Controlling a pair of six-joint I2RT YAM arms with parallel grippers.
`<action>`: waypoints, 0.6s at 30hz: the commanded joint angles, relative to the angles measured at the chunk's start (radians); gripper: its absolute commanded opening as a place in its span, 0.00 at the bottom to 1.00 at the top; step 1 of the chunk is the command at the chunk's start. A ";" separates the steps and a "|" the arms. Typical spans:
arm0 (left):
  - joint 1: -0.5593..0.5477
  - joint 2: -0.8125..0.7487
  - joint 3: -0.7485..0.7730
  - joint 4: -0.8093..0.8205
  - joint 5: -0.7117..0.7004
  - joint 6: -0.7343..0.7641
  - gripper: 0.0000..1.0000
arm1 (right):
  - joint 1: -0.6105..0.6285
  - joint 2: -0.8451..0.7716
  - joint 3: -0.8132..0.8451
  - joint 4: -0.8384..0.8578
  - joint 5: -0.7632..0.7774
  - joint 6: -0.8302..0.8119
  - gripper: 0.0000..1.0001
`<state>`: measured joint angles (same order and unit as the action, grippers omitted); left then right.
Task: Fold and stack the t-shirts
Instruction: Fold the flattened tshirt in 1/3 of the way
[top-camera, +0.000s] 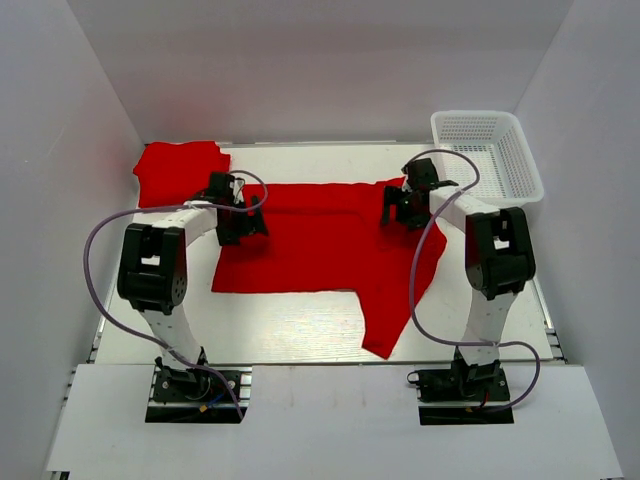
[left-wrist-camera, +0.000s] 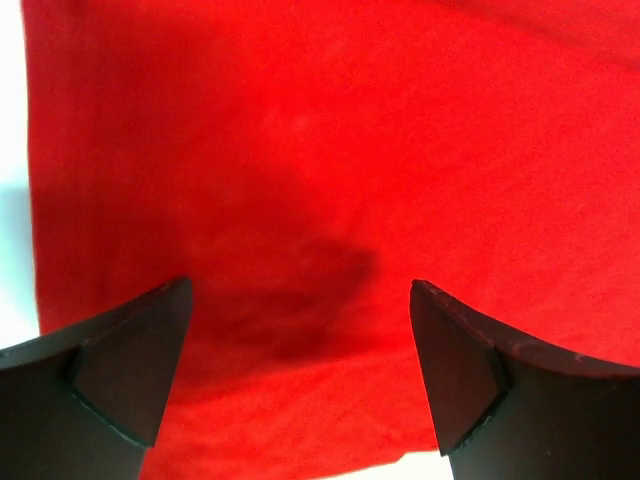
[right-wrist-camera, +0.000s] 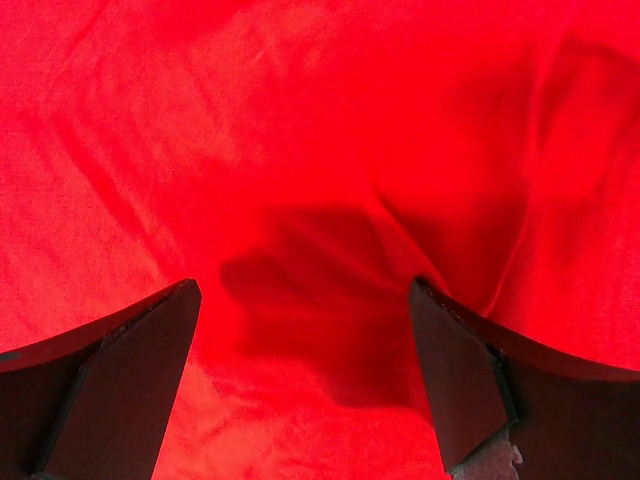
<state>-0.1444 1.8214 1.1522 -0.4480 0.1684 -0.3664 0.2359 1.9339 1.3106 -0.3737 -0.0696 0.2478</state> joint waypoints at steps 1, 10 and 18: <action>-0.003 0.039 0.035 0.054 0.017 -0.009 1.00 | -0.004 0.068 0.073 -0.025 0.131 0.021 0.91; -0.003 0.249 0.145 0.063 0.037 0.000 1.00 | -0.009 0.238 0.251 -0.059 0.153 -0.005 0.91; -0.012 0.120 0.190 -0.041 -0.012 0.011 1.00 | -0.001 0.128 0.264 -0.055 0.091 -0.119 0.91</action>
<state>-0.1505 1.9968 1.3563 -0.3622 0.1917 -0.3660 0.2356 2.1490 1.6096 -0.4183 0.0593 0.1871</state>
